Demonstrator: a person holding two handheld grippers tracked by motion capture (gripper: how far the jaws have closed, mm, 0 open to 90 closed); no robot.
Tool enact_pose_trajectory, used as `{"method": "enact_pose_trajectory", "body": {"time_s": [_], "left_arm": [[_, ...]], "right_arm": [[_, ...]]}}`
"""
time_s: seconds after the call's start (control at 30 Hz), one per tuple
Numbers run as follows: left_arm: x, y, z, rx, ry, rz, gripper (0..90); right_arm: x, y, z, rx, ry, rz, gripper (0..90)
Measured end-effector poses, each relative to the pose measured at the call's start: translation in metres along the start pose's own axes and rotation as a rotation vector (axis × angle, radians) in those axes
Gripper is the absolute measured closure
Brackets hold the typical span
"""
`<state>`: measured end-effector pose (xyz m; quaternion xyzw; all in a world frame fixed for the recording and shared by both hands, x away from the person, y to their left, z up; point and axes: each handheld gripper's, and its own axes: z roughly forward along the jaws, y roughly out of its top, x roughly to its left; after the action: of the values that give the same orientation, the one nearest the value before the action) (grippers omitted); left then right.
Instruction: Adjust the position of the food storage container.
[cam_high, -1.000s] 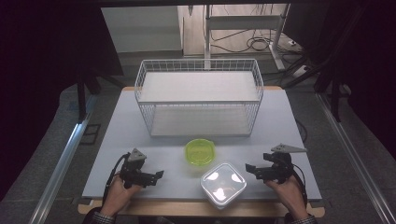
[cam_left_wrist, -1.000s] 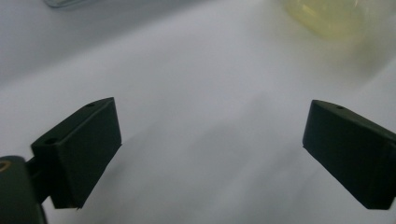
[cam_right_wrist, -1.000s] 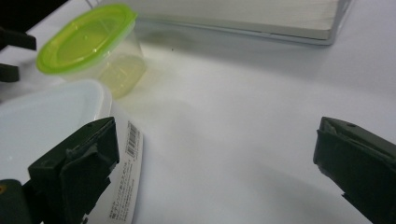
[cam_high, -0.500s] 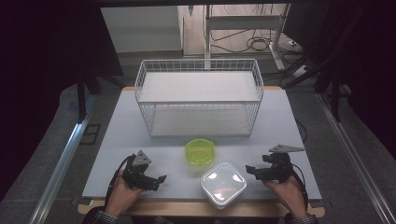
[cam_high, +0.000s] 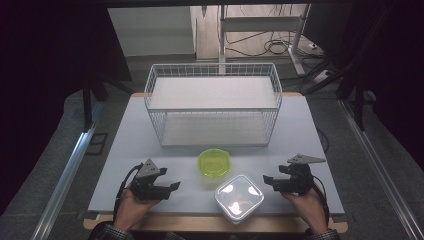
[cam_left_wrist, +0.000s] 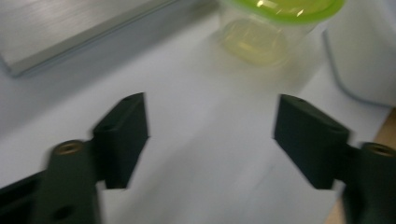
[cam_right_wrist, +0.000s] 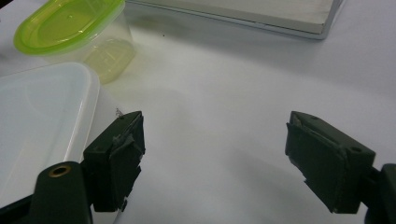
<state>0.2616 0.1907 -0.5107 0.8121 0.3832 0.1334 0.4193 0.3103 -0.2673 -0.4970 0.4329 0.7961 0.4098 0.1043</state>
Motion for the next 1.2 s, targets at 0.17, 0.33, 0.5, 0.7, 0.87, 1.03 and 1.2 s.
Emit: {"method": "enact_pose_trajectory", "body": {"time_s": [0.17,0.33,0.5,0.7,0.87,1.03,1.2], "left_arm": [[-0.009,0.014,0.004,-0.021,-0.044,0.005,61.3],[-0.014,0.025,0.013,-0.026,-0.105,0.018,78.4],[-0.02,0.043,0.028,-0.033,-0.151,0.034,89.7],[-0.028,0.064,0.044,-0.029,-0.18,0.07,89.7],[-0.036,0.079,0.062,-0.02,-0.189,0.083,89.8],[-0.044,0.094,0.077,-0.006,-0.194,0.096,89.8],[-0.05,0.108,0.091,0.012,-0.201,0.105,89.8]], "right_arm": [[0.001,0.0,0.002,0.009,0.002,-0.006,20.1],[0.001,0.0,0.004,0.014,0.0,-0.008,20.1],[0.001,-0.001,0.006,0.031,-0.005,-0.009,19.8],[0.001,-0.001,0.007,0.038,-0.009,-0.011,19.7],[0.001,-0.001,0.007,0.041,-0.005,-0.014,19.8],[0.001,-0.001,0.008,0.049,-0.007,-0.022,19.8],[0.001,-0.002,0.009,0.053,-0.007,-0.018,19.7]]}}
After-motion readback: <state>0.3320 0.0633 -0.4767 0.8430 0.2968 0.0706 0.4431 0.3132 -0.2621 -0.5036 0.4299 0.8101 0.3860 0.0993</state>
